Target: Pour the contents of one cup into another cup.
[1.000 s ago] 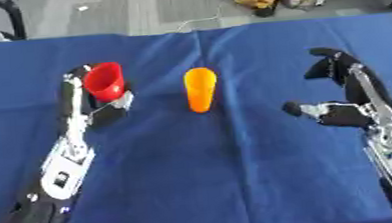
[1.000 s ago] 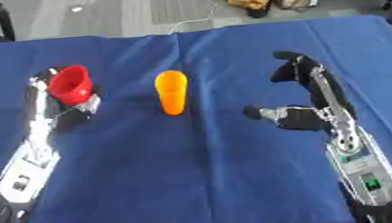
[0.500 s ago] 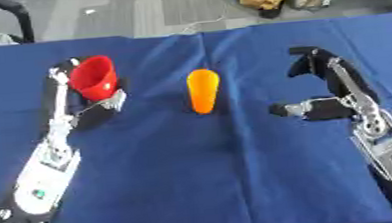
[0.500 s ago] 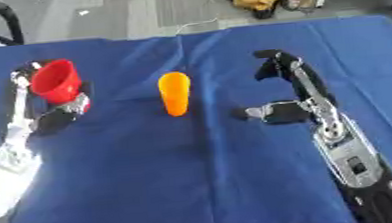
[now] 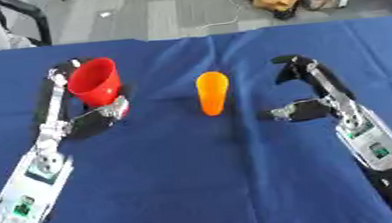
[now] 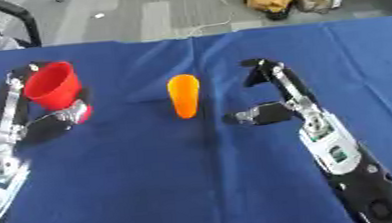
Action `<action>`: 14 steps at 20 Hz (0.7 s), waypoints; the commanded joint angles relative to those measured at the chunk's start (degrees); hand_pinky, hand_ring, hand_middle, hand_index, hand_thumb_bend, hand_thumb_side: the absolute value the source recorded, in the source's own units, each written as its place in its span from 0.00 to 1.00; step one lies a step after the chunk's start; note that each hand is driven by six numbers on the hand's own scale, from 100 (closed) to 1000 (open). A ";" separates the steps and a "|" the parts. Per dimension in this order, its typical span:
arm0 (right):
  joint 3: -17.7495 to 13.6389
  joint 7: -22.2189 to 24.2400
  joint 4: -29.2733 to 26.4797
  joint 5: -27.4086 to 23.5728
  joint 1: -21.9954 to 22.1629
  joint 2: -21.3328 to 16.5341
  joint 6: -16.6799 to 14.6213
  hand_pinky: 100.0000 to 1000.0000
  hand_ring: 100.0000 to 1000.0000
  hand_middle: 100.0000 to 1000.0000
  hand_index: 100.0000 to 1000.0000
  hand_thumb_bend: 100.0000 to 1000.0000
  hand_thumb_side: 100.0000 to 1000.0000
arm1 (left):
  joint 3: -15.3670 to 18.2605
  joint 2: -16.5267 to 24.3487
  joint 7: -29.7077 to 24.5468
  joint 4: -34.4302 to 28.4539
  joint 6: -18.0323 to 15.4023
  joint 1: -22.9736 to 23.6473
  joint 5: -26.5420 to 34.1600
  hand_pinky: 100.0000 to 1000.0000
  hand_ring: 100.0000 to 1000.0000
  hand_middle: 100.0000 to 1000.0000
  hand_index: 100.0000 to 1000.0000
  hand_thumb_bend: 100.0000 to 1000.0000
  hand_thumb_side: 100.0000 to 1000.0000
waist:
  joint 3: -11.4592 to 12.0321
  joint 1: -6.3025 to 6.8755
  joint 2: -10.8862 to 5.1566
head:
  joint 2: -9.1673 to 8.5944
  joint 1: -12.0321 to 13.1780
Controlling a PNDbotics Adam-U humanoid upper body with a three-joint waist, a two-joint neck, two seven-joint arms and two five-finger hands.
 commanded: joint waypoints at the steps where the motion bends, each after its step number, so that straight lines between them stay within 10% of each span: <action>1: 0.01 -0.44 2.46 1.53 -2.25 -0.68 -0.77 0.71 0.58 0.45 0.80 0.94 0.25 | -0.14 1.40 -0.94 -2.44 0.32 -0.53 0.82 0.11 0.22 0.36 0.65 0.23 0.15 | 0.48 0.14 -0.78 | -0.94 -0.42; 14: -0.59 -2.83 12.67 7.63 -8.12 3.10 -2.30 0.75 0.66 0.52 0.78 0.94 0.24 | -0.67 0.55 -2.39 -3.80 0.31 -0.82 1.48 0.12 0.23 0.36 0.65 0.22 0.16 | 3.73 0.77 0.00 | -1.65 -1.83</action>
